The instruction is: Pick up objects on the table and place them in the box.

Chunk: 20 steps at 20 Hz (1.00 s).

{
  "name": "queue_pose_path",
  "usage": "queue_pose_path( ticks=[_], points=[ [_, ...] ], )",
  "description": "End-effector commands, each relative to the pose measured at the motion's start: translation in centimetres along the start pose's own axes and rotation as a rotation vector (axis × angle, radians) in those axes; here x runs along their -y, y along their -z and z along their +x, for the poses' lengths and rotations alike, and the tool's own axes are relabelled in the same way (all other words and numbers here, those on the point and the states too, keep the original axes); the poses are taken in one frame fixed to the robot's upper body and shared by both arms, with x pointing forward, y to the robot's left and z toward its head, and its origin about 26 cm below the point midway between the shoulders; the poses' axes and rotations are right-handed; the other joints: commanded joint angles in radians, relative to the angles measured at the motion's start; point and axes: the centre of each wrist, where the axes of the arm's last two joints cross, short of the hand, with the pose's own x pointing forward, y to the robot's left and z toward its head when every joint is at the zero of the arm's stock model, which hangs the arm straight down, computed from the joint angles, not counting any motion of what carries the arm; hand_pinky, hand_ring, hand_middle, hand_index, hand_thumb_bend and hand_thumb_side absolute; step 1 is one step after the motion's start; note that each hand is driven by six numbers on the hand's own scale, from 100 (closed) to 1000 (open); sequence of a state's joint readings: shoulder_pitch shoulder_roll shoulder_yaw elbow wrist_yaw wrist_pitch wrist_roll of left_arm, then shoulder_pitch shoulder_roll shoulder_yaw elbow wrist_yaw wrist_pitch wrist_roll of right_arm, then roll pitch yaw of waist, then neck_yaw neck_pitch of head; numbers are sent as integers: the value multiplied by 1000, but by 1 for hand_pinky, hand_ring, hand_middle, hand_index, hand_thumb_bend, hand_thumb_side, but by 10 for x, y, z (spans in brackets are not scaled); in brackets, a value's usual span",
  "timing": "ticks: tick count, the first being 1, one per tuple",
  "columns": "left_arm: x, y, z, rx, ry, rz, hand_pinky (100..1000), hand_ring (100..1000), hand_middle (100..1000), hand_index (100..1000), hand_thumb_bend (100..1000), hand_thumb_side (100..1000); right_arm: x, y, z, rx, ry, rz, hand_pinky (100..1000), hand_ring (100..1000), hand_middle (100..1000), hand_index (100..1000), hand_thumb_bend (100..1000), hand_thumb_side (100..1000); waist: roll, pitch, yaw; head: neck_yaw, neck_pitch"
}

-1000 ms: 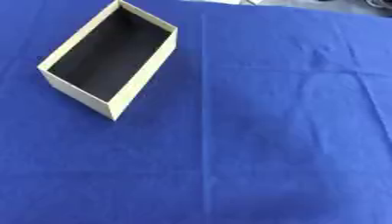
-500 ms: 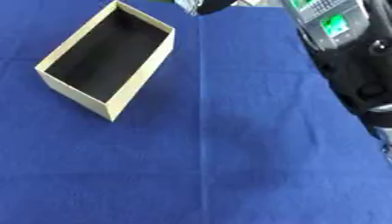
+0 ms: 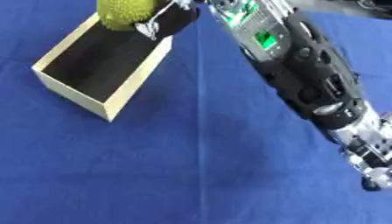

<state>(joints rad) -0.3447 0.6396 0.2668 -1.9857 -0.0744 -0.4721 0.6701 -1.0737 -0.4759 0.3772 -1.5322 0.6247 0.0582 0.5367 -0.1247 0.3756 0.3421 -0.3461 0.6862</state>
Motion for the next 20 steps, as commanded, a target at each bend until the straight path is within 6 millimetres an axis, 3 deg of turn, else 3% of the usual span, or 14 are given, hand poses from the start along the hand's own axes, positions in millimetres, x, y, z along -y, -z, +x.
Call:
queue_pose_path(
  ticks=[1, 7, 12, 15, 17, 20],
  points=[
    [0, 9, 4, 39, -15, 5, 717, 546, 568, 590, 386, 235, 7, 7, -2, 9, -23, -7, 696, 624, 517, 679, 100, 100, 8, -17, 3, -12, 6],
    [1, 9, 4, 36, -20, 6, 717, 546, 568, 589, 383, 238, -4, 27, -3, 9, -18, 15, 705, 640, 530, 696, 100, 100, 3, -13, 8, -22, 10],
    [3, 10, 4, 38, -28, 7, 717, 546, 568, 589, 383, 239, -18, 43, -6, -6, -47, 66, 737, 714, 608, 760, 100, 100, 0, -11, 14, -29, 9],
    [3, 11, 4, 41, -29, 7, 716, 547, 568, 591, 388, 235, -23, 48, -8, -14, -87, 110, 790, 793, 715, 825, 220, 100, -1, -11, 14, -32, 11],
    [3, 11, 5, 46, -28, 7, 715, 547, 568, 591, 389, 233, -24, 49, -9, -15, -115, 126, 824, 831, 753, 841, 289, 255, 0, -11, 14, -34, 14],
    [3, 11, 5, 47, -25, 6, 716, 547, 568, 591, 387, 234, -23, 49, -10, -16, -154, 139, 858, 856, 769, 850, 268, 456, 0, -10, 12, -36, 19]
  ],
)
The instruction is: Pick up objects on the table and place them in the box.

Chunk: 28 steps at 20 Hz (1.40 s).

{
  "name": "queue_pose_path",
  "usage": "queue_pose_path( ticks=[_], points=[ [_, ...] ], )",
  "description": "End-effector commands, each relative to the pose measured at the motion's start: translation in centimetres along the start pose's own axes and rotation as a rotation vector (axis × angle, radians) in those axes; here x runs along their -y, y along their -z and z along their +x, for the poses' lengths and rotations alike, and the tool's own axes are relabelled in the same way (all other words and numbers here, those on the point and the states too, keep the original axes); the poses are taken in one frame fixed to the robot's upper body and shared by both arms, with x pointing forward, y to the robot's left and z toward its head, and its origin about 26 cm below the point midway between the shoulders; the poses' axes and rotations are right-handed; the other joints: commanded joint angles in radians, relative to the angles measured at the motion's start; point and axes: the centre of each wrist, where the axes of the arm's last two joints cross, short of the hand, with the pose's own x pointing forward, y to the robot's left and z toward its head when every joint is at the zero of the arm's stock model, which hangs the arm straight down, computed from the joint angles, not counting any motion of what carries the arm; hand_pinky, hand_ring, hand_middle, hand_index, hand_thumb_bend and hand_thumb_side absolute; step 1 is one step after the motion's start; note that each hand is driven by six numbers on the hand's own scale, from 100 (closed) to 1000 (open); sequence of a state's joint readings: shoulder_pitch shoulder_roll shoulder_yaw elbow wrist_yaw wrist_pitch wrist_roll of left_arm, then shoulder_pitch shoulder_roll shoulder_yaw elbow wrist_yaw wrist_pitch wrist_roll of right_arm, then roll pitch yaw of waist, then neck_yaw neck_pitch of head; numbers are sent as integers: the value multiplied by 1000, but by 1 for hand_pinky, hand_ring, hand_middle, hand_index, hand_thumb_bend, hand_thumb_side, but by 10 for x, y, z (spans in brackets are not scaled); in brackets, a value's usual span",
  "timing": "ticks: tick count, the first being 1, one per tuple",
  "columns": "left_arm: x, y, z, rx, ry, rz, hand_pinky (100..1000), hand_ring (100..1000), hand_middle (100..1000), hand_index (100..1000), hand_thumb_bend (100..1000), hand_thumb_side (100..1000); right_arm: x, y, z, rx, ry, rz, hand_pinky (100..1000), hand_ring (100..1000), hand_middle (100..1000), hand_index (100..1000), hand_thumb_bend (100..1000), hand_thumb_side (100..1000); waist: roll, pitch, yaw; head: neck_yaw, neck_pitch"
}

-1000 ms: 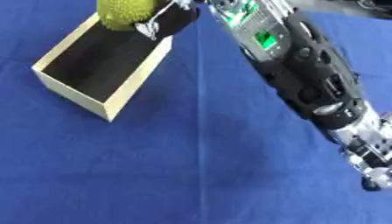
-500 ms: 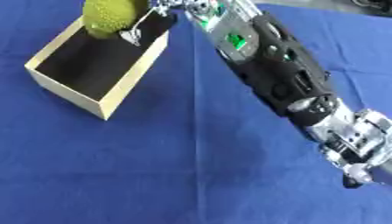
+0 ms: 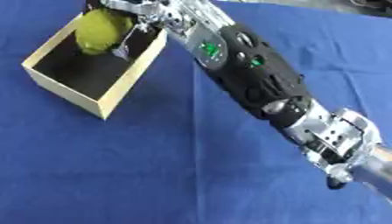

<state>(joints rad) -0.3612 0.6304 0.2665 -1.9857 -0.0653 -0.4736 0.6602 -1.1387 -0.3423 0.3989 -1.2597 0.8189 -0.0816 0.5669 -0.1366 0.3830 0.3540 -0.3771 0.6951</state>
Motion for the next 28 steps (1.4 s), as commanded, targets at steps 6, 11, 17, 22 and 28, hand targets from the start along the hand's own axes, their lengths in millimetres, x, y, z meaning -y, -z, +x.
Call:
queue_pose_path(
  ticks=[6, 11, 17, 22, 28],
  points=[
    [1, 9, 4, 48, -10, -6, 715, 548, 568, 592, 392, 231, 21, -3, -1, -15, -81, -41, 865, 853, 769, 887, 177, 654, 13, -20, -5, -7, 16],
    [0, 8, 4, 44, -5, -7, 715, 548, 568, 592, 392, 232, 29, -8, 0, -5, -73, -94, 862, 847, 763, 888, 171, 600, 15, -23, -9, -4, 18],
    [-3, 6, 4, 40, 5, -5, 714, 545, 568, 592, 393, 232, 67, -44, 7, 15, -36, -339, 820, 811, 728, 867, 172, 369, 18, -28, -17, 8, 21],
    [-5, 5, 3, 36, 20, -4, 714, 544, 568, 592, 394, 233, 104, -118, 15, 39, 22, -668, 786, 776, 695, 842, 113, 163, 19, -36, -35, 35, 24],
    [-10, 3, 3, 34, 46, -1, 713, 544, 567, 592, 395, 231, 100, -198, 8, 15, 151, -995, 772, 754, 695, 828, 100, 290, 24, -40, -57, 78, 18]
  ],
)
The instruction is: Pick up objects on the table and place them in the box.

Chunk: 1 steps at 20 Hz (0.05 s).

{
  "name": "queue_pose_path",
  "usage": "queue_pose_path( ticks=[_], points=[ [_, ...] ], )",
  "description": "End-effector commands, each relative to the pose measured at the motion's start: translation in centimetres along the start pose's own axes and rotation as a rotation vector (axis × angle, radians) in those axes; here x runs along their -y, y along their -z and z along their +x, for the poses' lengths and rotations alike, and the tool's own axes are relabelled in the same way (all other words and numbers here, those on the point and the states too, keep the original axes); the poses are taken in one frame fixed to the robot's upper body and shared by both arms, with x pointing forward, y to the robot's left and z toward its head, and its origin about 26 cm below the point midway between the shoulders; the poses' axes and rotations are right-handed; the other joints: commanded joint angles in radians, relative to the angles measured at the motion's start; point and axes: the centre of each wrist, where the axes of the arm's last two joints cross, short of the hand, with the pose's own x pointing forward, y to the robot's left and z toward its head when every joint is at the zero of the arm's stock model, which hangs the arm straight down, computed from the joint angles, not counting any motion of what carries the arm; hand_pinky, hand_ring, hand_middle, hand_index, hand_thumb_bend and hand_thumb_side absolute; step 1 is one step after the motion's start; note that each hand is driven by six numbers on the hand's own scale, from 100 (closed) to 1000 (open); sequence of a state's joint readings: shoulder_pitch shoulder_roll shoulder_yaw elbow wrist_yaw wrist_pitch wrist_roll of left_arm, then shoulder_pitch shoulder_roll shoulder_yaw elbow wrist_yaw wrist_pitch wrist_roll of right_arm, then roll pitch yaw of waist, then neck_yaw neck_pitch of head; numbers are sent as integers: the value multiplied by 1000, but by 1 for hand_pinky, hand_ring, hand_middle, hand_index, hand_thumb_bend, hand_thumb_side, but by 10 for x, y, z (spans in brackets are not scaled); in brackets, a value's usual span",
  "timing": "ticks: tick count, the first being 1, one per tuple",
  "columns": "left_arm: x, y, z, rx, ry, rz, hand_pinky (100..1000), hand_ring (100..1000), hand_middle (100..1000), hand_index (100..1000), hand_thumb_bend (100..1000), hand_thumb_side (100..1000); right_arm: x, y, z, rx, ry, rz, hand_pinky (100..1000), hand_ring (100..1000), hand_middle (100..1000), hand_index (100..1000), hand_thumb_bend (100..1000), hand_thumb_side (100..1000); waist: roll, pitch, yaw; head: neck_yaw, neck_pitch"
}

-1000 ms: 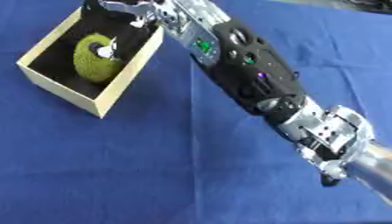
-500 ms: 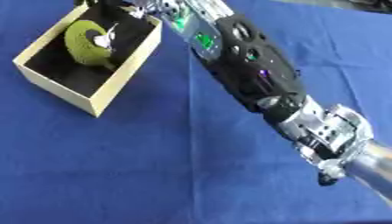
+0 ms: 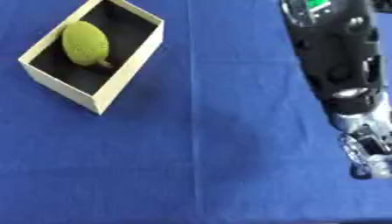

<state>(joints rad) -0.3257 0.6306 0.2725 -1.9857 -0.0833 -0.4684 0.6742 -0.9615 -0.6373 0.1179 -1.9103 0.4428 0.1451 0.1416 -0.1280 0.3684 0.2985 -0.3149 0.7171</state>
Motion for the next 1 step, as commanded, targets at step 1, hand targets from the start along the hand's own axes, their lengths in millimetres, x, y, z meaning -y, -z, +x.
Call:
queue_pose_path(
  ticks=[1],
  points=[
    [-5, 10, 4, 52, 12, 8, 713, 544, 568, 592, 395, 231, 36, -19, -1, 16, 28, -178, 773, 752, 690, 822, 100, 288, 16, -25, -3, 21, -5]
  ],
)
